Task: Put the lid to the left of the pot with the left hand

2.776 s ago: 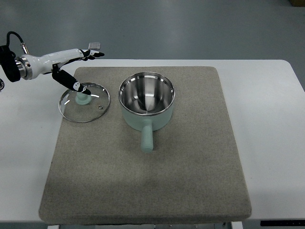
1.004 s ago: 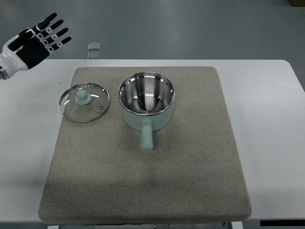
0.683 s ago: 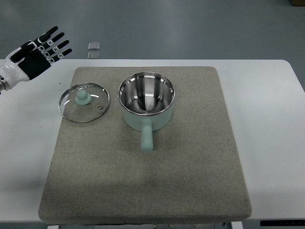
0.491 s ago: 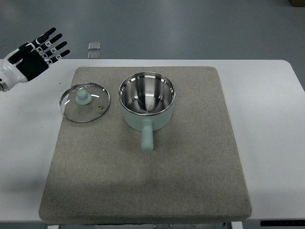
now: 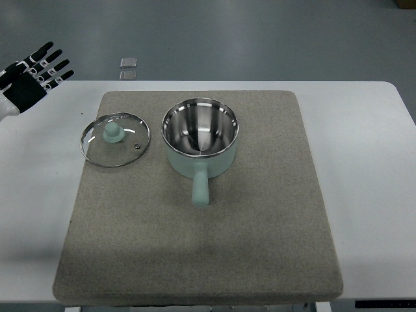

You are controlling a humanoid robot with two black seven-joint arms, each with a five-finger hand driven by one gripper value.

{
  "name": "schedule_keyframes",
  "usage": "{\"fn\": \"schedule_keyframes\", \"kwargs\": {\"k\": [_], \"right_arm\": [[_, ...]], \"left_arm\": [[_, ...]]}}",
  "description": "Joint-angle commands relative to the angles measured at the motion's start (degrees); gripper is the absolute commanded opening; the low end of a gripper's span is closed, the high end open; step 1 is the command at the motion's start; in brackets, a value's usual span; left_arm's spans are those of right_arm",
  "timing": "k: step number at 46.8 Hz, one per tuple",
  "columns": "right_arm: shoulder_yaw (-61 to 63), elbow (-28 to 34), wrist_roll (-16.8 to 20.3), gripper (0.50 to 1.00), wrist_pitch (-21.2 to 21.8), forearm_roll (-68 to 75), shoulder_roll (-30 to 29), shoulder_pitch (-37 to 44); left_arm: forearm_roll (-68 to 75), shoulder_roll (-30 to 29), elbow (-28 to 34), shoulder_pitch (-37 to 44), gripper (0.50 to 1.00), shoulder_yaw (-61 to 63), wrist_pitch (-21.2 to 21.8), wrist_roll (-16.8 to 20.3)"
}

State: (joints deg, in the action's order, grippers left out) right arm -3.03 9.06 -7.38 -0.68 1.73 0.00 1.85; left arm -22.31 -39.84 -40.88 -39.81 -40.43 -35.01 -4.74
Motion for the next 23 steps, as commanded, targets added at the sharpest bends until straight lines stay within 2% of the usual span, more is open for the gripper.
{"fn": "schedule_keyframes", "kwargs": {"k": [1, 23], "right_arm": [[0.1, -0.2, 0.0, 0.924, 0.1, 0.1, 0.0, 0.0], [0.0, 0.7, -0.1, 0.924, 0.7, 0.0, 0.0, -0.2]], "left_arm": [[0.1, 0.0, 0.0, 0.1, 0.994, 0.1, 0.0, 0.0], [0.1, 0.2, 0.0, 0.0, 0.994, 0.0, 0.0, 0.1]]}}
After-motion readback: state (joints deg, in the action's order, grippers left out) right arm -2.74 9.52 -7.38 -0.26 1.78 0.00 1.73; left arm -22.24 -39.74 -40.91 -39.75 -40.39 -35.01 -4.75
